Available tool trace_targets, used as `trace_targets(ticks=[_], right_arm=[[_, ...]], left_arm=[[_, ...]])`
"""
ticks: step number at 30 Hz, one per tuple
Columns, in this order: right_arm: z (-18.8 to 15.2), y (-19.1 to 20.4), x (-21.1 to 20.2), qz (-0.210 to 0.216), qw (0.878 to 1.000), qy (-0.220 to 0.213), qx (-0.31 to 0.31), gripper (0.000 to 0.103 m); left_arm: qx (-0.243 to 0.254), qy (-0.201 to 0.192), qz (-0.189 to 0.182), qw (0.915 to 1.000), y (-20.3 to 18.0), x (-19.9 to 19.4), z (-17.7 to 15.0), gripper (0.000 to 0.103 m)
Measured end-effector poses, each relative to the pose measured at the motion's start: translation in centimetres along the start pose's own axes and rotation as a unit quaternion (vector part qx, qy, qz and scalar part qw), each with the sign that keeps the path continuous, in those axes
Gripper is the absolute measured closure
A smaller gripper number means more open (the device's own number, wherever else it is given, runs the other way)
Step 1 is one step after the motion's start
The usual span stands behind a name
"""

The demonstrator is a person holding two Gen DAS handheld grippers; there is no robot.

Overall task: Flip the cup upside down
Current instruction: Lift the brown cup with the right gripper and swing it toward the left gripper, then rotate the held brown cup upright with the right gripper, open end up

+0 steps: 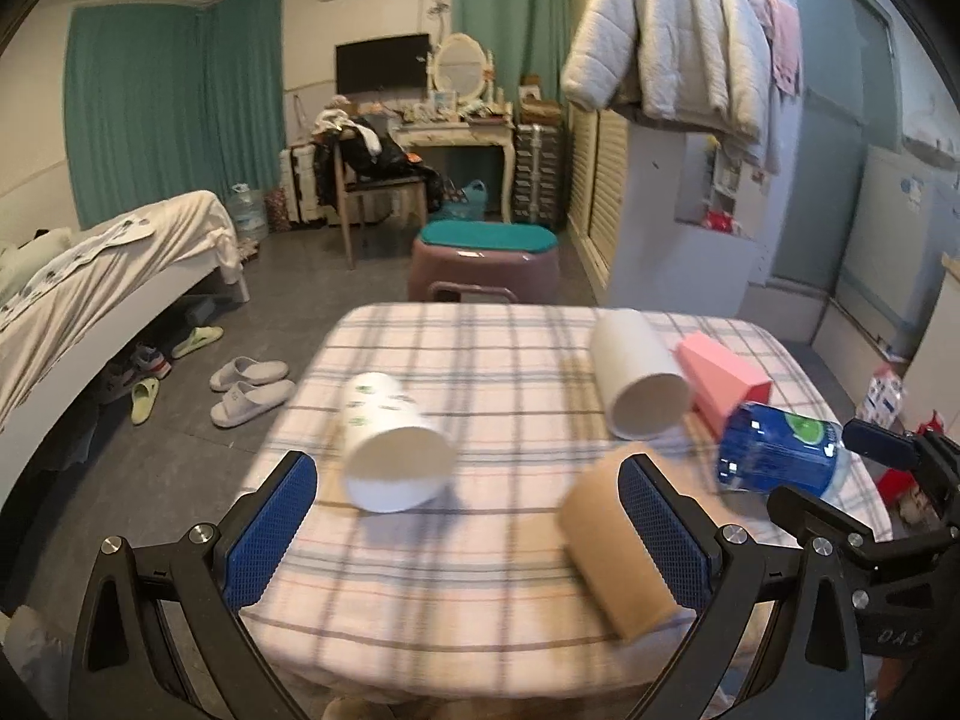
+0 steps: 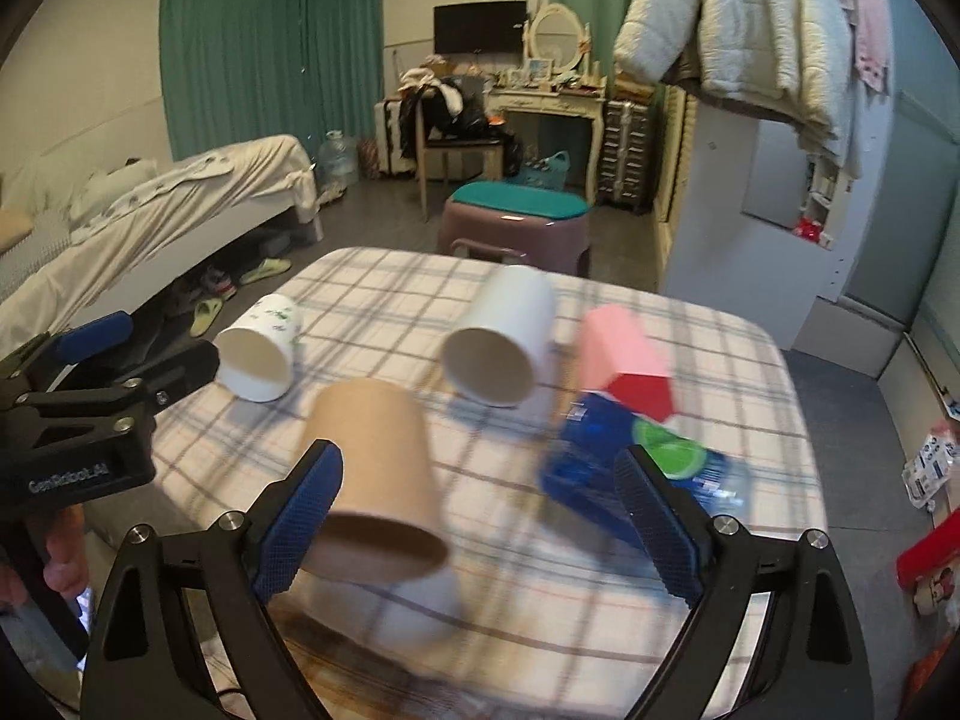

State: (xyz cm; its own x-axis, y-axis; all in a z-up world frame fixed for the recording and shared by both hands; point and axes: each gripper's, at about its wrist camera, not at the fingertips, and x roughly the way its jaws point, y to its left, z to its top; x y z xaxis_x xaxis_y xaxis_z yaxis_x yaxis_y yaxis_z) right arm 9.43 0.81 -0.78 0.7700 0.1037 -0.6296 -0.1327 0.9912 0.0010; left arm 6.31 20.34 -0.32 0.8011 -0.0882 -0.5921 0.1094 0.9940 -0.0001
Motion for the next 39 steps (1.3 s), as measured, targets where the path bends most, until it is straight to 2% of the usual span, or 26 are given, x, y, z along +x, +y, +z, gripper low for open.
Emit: trace_targets(ticks=[3, 8, 12, 14, 19, 25, 27, 29, 33, 39], right_arm=[[-0.4, -2.2, -0.6, -0.002, 1.000, -0.008, 0.019, 0.011], [-0.9, -4.7, -0.7, 0.002, 0.999, -0.011, 0.038, 0.011], [-1.7, -6.6, -0.2, 0.011, 0.998, -0.008, 0.055, 0.011], [-1.9, -7.5, 0.2, 0.013, 0.998, -0.006, 0.065, 0.011], [-2.4, -9.6, 0.9, 0.023, 0.995, -0.009, 0.093, 0.011], [-2.6, -10.5, 1.5, 0.027, 0.994, -0.012, 0.103, 0.011], [-2.8, -10.5, 1.7, 0.026, 0.994, -0.010, 0.103, 0.011], [-2.8, -10.4, 1.8, 0.026, 0.994, -0.010, 0.103, 0.011], [-2.8, -10.3, 1.6, 0.026, 0.994, -0.014, 0.102, 0.011], [-2.7, -10.0, 0.6, 0.021, 0.994, -0.028, 0.103, 0.011]], left_arm=[[-0.003, 0.021, -0.030, 0.9993, -2.0, 0.5, 0.8, 0.000], [0.001, 0.086, -0.037, 0.9955, -5.2, 3.1, 1.7, 0.000], [-0.020, 0.157, -0.042, 0.9864, -6.2, 6.1, 1.6, 0.000], [-0.027, 0.181, -0.057, 0.9814, -6.4, 7.1, 1.7, 0.000], [-0.016, 0.211, -0.047, 0.9762, -7.0, 8.7, 2.0, 0.000], [-0.012, 0.255, -0.051, 0.9657, -7.2, 10.4, 1.1, 0.001], [-0.009, 0.265, -0.055, 0.9626, -7.2, 10.7, 0.8, 0.001], [-0.005, 0.272, -0.063, 0.9602, -7.4, 10.8, 0.7, 0.009], [0.003, 0.275, -0.076, 0.9585, -7.6, 10.3, 0.7, 0.011], [0.002, 0.240, -0.082, 0.9672, -7.0, 8.4, 2.1, 0.015]])
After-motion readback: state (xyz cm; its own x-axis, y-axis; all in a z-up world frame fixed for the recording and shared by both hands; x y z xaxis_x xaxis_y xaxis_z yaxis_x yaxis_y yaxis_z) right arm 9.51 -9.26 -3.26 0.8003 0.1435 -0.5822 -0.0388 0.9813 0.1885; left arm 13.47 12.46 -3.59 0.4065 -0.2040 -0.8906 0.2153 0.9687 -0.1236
